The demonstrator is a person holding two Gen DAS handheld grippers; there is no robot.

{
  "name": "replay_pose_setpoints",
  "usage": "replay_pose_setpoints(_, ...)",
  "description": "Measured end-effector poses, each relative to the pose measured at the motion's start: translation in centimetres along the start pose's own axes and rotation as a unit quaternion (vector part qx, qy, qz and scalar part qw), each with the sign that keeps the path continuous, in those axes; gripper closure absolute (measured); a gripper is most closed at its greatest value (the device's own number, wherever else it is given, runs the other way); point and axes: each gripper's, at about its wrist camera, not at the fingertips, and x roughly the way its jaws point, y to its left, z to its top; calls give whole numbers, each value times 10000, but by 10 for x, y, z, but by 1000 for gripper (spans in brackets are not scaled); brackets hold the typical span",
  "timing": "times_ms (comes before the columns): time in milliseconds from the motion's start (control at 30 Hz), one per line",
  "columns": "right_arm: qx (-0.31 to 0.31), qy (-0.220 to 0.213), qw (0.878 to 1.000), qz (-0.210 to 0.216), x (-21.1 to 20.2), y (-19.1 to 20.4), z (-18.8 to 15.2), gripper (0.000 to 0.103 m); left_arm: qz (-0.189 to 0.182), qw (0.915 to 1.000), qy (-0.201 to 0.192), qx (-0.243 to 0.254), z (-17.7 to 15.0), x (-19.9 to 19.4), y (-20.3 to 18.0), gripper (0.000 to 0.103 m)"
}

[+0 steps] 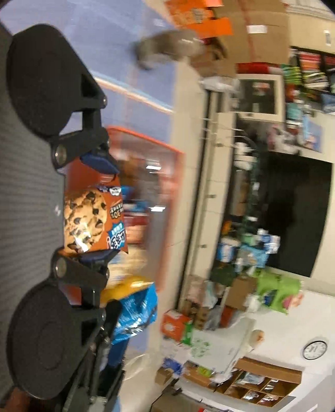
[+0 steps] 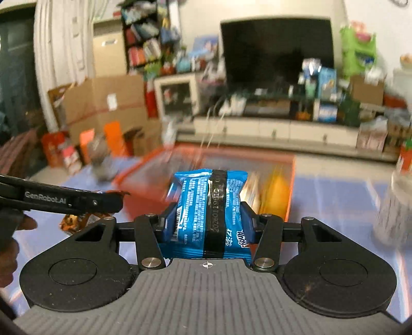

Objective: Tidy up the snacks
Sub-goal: 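Carry both packs over the orange box and open both tools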

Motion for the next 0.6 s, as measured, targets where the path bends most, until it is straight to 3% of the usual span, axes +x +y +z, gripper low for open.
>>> replay_pose_setpoints(100, 29, -96, 9999, -74, 37, -7, 22, 65, -18, 10000, -22, 50, 26, 38, -8, 45)
replay_pose_setpoints(233, 278, 47, 9995, -115, 81, -20, 23, 65, 50, 9999, 124, 29, 31, 82, -7, 45)
replay_pose_setpoints(400, 322, 310, 9987, -239, 113, -30, 12, 65, 57, 9996, 80, 283, 29, 99, -7, 43)
replay_pose_setpoints(433, 327, 373, 9985, -214, 118, -31, 11, 64, 67, 9994, 53, 325, 27, 98, -5, 37)
replay_pose_setpoints(500, 297, 415, 9983, -291, 122, -30, 9, 55, 205, 9988, -15, 452, 26, 96, -7, 28)
replay_pose_setpoints(567, 319, 323, 9986, -281, 121, -29, 12, 26, 289, 9978, -136, 577, 28, 91, -8, 26)
replay_pose_setpoints(600, 324, 237, 9988, -290, 119, -28, 14, 24, 326, 9976, -189, 577, 30, 88, -8, 25)
